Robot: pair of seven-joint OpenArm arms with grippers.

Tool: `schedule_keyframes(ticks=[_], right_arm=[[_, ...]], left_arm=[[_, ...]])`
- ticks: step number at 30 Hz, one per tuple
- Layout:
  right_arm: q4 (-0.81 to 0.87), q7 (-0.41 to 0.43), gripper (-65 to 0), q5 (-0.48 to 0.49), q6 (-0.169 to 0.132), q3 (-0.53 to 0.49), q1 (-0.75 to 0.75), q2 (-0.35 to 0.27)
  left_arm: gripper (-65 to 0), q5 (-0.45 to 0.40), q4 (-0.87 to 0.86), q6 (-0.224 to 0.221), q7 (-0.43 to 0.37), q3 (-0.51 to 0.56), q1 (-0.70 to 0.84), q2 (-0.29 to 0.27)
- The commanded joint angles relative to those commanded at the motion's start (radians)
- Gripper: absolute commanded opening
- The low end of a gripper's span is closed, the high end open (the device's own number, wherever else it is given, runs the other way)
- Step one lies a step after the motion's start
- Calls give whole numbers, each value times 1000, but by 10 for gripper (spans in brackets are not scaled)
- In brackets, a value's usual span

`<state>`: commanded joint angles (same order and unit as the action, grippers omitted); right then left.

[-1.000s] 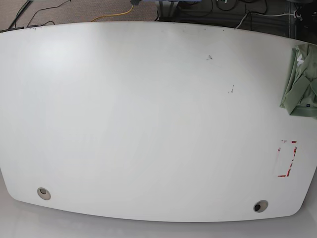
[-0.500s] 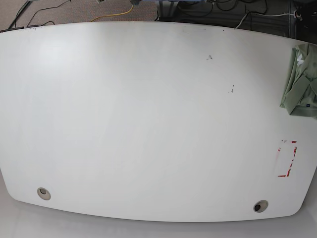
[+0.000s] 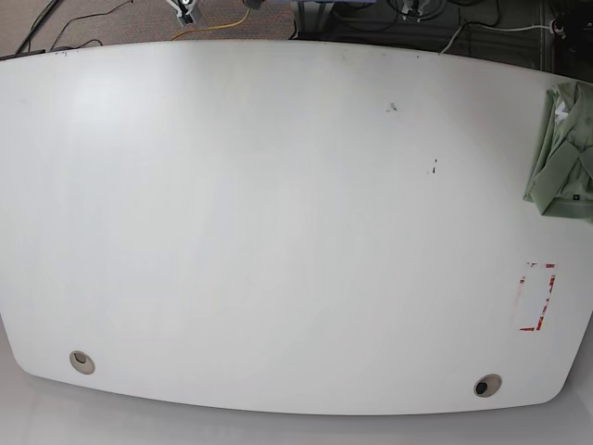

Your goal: Layout the t-shirt on the table in an organized manner, then fold the t-shirt properly

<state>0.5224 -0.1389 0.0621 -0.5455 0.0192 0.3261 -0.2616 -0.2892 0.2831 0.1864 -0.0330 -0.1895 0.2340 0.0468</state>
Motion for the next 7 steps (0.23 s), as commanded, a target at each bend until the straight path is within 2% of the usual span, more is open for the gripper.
schedule_keyframes(ticks=[7], right_arm=[[-31, 0, -579, -2, 40, 0, -48, 14]], left_arm=[[-650, 0, -92, 0, 2, 0, -91, 2]])
